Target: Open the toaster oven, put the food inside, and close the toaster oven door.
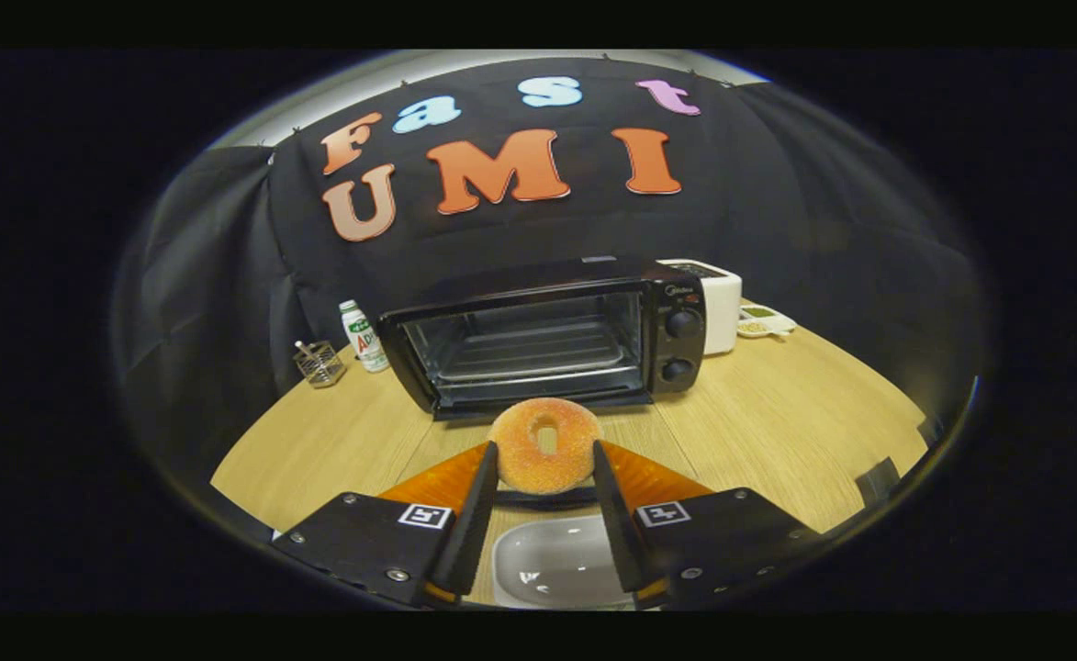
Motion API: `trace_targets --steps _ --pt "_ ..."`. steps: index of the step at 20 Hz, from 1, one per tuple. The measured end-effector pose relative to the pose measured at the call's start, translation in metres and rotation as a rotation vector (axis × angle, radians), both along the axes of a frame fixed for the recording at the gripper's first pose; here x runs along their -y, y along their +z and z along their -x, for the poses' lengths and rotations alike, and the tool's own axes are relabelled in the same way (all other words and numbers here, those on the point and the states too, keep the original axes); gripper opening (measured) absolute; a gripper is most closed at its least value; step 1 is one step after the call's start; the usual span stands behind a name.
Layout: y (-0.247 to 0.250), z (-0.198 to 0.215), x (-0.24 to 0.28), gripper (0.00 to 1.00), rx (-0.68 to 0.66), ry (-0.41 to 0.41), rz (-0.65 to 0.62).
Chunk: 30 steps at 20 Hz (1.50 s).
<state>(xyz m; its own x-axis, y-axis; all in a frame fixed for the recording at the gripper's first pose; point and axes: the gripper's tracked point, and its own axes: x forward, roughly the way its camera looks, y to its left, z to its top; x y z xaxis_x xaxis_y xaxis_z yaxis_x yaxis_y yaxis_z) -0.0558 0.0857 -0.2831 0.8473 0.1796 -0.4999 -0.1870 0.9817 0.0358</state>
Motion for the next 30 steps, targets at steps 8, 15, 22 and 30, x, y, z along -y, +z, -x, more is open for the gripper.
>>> trace_targets --steps 8,15,22,30 --pt "-0.013 -0.08 -0.038 0.59 -0.019 -0.081 -0.235" --pt "-0.038 -0.133 -0.049 0.59 -0.077 -0.195 -0.49" --pt "-0.051 -0.162 -0.057 0.73 -0.1 -0.205 -0.526" --pt "-0.031 -0.121 -0.047 0.98 -0.04 -0.125 -0.356"
